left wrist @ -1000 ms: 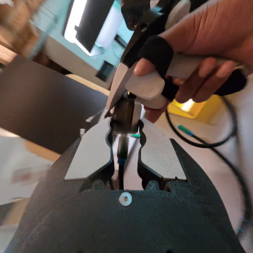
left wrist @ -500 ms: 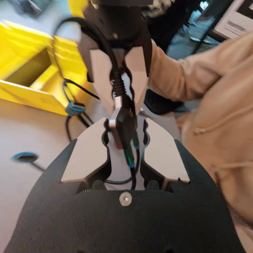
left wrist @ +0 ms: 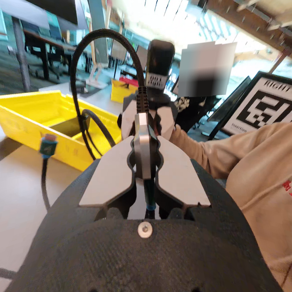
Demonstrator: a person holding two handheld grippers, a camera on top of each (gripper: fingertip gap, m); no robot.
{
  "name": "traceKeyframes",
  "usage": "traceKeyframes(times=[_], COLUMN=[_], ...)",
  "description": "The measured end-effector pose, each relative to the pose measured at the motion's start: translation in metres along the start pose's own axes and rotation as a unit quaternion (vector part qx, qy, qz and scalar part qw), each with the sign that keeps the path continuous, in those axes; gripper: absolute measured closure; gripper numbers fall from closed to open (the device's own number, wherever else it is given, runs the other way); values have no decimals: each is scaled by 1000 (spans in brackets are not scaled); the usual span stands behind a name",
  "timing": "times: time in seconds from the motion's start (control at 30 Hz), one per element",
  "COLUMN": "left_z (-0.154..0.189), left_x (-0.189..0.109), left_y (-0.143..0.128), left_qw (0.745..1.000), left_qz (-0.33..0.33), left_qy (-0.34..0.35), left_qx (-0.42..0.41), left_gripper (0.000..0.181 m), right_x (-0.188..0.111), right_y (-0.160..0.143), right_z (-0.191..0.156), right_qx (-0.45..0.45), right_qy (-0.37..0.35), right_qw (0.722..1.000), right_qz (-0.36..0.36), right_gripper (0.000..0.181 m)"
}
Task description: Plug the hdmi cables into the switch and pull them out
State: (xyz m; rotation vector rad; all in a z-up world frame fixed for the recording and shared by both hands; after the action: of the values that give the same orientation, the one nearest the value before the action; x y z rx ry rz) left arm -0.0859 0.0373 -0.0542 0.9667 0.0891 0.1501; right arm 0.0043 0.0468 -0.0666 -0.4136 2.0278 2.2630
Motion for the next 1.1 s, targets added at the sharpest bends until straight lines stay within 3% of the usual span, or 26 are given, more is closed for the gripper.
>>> traceKeyframes(times=[0.13,0.27,0.37,0.5,0.6,0.73,0.83,0.93,1.03,1.1], left_z=[5,8,13,11,10,3,-3,-16,-32,-38], left_x=[-4,-2,7,17,30,41,30,20,15,12], left_y=[14,9,-10,-38,-49,-55,-35,-16,2,8], left_qw=[997,999,998,982,973,970,987,995,997,998], left_qz=[77,44,-49,-171,-205,-207,-135,-69,-33,-12], left_qy=[-15,-28,-28,37,62,79,67,53,68,60], left_qx=[2,5,14,77,88,98,57,49,32,22], left_gripper=[159,159,159,157,152,156,157,157,157,157], right_x=[18,12,-2,-14,-14,-4,-5,-25,-52,-61], right_y=[10,13,9,-6,-10,3,23,52,66,63], right_z=[2,-3,-17,-29,-28,-25,-4,16,26,25], right_qx=[-5,-13,-39,-74,-86,-126,-158,-143,-132,-114], right_qy=[-13,3,30,86,124,127,8,-136,-260,-275], right_qw=[998,999,998,971,926,901,943,975,955,949], right_qz=[59,36,-44,-210,-346,-396,-293,-106,57,105], right_gripper=[156,158,160,160,160,157,149,149,154,155])
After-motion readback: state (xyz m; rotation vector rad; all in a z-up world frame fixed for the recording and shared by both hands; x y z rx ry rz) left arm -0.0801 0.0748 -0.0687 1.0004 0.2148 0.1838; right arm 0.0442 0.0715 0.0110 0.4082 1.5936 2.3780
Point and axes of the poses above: each gripper's, where its closed fingertips meet, x out along the fingers, y out of its top, z = x × y across the jaws, the point moved 4 cm from there along -x, back along the fingers, and after that the axes turned 15 degrees about -x, right-handed, at the moved point
